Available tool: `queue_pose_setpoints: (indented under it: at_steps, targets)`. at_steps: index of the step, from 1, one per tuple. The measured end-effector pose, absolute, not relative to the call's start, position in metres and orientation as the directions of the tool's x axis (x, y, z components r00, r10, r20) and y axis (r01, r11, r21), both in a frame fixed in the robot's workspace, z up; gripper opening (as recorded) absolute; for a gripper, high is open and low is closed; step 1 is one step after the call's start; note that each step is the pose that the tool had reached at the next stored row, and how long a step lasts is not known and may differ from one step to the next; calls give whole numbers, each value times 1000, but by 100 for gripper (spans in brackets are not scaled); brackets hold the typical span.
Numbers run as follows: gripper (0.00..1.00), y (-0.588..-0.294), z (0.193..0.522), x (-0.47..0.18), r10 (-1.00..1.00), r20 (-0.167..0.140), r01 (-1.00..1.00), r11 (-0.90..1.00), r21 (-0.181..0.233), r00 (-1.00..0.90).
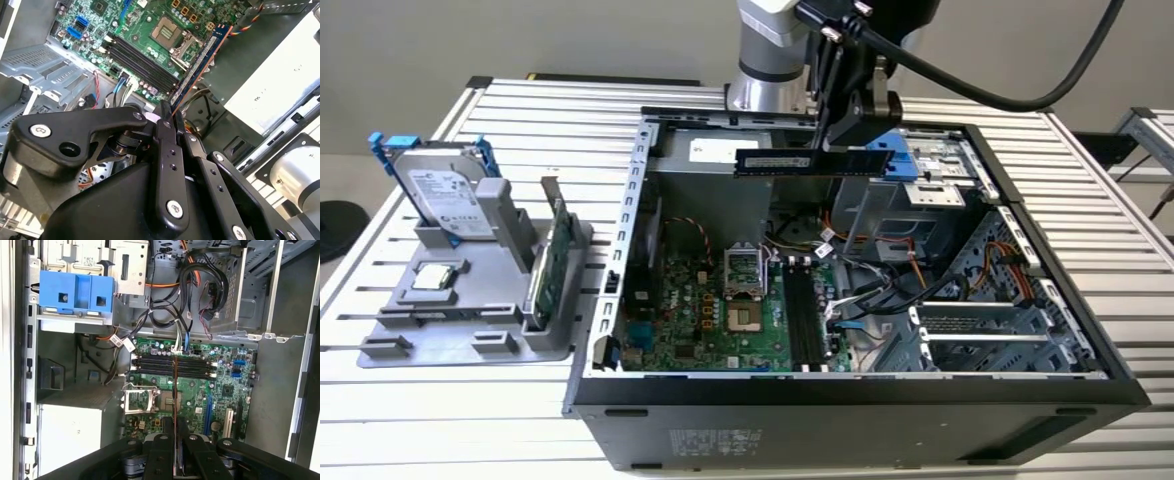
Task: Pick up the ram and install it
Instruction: 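Insert the ram into the slot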
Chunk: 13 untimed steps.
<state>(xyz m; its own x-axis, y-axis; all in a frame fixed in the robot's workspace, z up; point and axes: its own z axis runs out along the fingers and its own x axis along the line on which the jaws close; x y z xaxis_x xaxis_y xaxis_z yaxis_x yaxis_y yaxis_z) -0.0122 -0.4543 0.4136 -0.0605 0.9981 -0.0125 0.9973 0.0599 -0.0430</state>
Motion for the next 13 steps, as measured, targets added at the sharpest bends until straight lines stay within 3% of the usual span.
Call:
queue_pose_setpoints:
  at_steps: [13]
  targets:
    - [0, -454, 413, -12, 999, -12, 998, 51, -43, -51]
